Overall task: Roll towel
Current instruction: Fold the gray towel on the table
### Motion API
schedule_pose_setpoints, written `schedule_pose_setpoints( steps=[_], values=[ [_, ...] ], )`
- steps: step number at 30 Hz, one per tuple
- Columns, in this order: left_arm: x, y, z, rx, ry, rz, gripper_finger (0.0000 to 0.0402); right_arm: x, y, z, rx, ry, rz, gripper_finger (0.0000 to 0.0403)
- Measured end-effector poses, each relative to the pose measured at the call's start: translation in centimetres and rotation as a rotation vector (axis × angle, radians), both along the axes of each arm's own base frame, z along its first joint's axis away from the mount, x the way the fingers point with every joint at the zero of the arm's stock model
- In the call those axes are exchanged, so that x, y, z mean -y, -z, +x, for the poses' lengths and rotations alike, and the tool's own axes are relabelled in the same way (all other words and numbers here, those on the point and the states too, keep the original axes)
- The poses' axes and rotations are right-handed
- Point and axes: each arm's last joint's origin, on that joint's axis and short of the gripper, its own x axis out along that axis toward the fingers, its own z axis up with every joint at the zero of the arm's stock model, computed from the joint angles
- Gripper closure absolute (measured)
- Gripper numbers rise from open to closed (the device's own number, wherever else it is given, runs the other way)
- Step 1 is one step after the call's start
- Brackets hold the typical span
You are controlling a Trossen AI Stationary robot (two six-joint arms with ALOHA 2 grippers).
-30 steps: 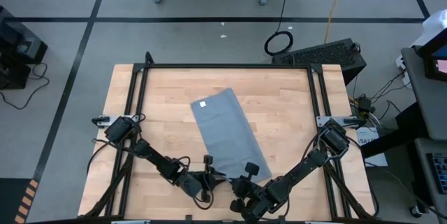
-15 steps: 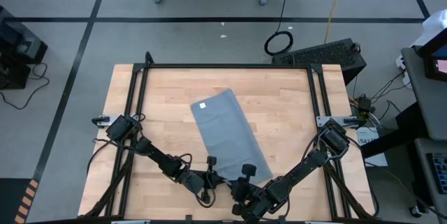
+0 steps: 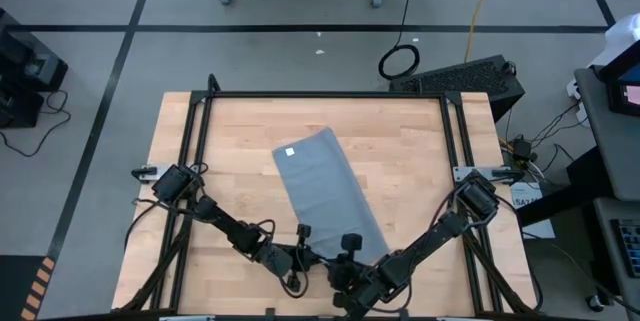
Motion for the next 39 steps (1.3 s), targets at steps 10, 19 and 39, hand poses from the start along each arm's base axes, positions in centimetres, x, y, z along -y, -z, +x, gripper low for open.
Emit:
schedule_pose_setpoints(
  steps=[10, 19, 39],
  values=[
    [0.5, -0.1, -0.4, -0.001, -0.015, -0.042, 0.0304, 0.1, 0.0, 0.1, -0.015, 0.0, 0.041, 0.04],
    [2.2, -4.0, -4.7, -0.077, -0.095, 0.151, 0.0161, -1.2, -0.5, -2.0, -0.054, 0.007, 0.065, 0.0402],
    [-8.8, -4.9, -6.0, -0.676, -0.109, 0.762, 0.02, -4.0, -3.9, -8.9, -0.161, -0.062, 0.044, 0.0403]
  ],
)
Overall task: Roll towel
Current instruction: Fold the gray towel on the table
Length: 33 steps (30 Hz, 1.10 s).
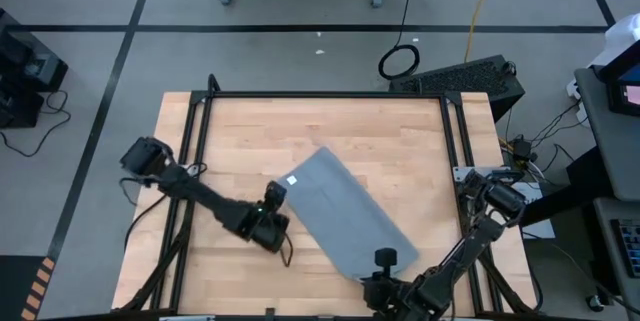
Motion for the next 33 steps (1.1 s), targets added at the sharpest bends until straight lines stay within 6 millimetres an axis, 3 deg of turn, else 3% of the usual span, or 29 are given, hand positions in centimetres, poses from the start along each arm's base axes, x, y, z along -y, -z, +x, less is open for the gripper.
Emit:
schedule_pose_setpoints(
  steps=[4, 10, 25, 33],
  values=[
    [-2.1, 0.2, 0.8, -0.095, 0.017, -0.046, 0.0207, -0.1, -0.6, -1.3, -0.023, 0.006, -0.016, 0.0403],
    [-3.3, 0.0, 1.0, -0.183, 0.076, -0.123, 0.0208, 0.0, -1.3, -3.2, -0.061, 0.018, -0.05, 0.0402],
    [-3.7, -1.7, 2.1, -0.1, 0.245, -0.266, 0.0208, 0.4, -4.7, -7.7, -0.047, 0.038, -0.065, 0.0402],
    [-3.9, -1.2, 2.9, -0.083, 0.286, -0.323, 0.0208, 0.5, -5.1, -8.2, -0.022, 0.063, -0.059, 0.0402]
  ],
)
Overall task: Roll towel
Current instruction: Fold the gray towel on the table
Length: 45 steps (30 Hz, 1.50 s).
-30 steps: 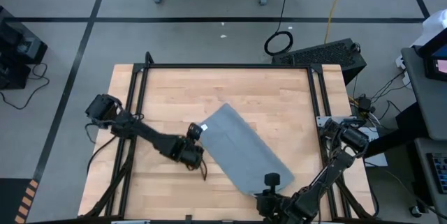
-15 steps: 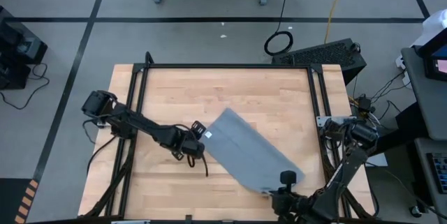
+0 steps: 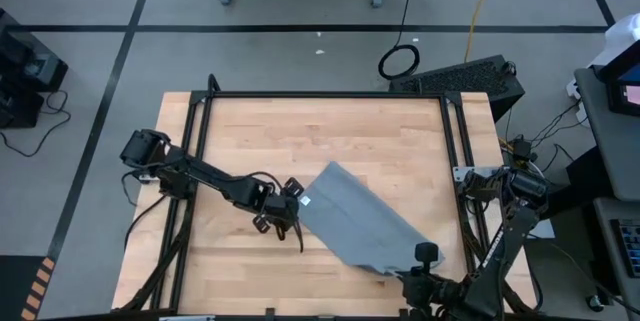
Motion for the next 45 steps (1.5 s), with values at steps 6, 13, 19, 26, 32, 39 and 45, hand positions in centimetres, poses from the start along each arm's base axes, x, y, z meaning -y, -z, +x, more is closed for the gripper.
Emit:
schedule_pose_setpoints(
  steps=[6, 13, 19, 26, 32, 39, 45],
  values=[
    [-0.4, 0.6, 0.5, -0.004, 0.009, -0.023, 0.0208, 0.0, 0.0, 0.0, 0.006, 0.008, 0.006, 0.0402],
    [-1.7, 0.9, 0.8, -0.029, -0.016, -0.063, 0.0208, 0.0, 0.0, 0.0, 0.006, 0.008, 0.006, 0.0402],
    [-2.9, 1.1, 1.1, -0.038, -0.028, -0.136, 0.0223, 0.0, 0.0, 0.0, 0.007, 0.008, 0.009, 0.0402],
    [-3.2, 2.3, 1.3, -0.091, 0.011, -0.165, 0.0302, 0.0, 0.0, 0.0, 0.007, 0.008, 0.01, 0.0403],
    [-3.2, 2.5, 1.1, -0.116, -0.049, -0.193, 0.0389, 0.0, 0.0, 0.1, 0.019, -0.003, -0.015, 0.0403],
    [-2.5, 2.2, -0.2, -0.211, -0.255, -0.237, 0.0388, 0.7, -0.3, 1.2, 0.096, -0.051, -0.159, 0.0403],
    [-0.3, 1.4, -2.1, -0.295, -0.374, -0.241, 0.0388, 2.1, -0.3, 3.6, 0.073, -0.038, -0.199, 0.0403]
  ],
)
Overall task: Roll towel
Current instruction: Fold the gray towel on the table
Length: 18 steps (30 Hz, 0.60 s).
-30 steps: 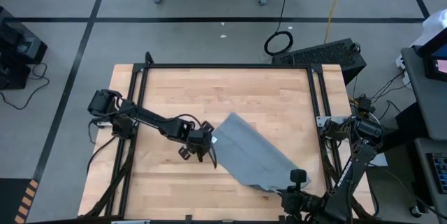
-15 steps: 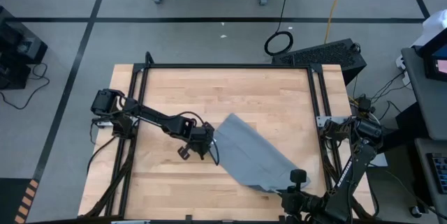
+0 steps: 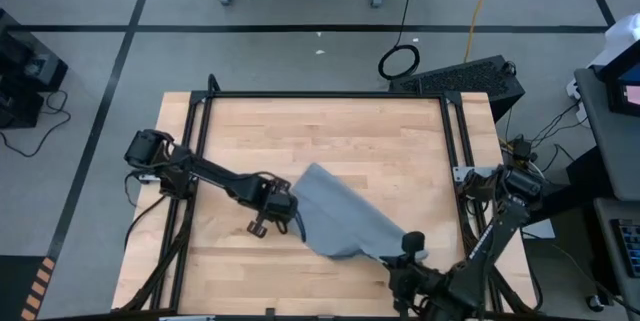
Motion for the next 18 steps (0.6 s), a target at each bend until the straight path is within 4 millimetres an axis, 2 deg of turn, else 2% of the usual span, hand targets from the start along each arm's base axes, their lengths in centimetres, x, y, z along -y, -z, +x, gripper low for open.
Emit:
schedule_pose_setpoints(
  steps=[4, 9, 18],
  values=[
    [0.9, -0.8, -2.1, -0.104, -0.091, 0.031, 0.0388, 0.5, 0.0, 1.3, -0.015, 0.017, 0.04, 0.0403],
    [2.0, -2.3, -3.6, -0.12, -0.229, 0.06, 0.0388, 0.6, 0.4, 2.4, -0.009, 0.024, 0.068, 0.0403],
    [5.1, -3.3, -5.9, -0.079, -0.497, 0.087, 0.0388, 0.9, 3.2, 4.2, -0.032, 0.062, -0.014, 0.0403]
  ],
)
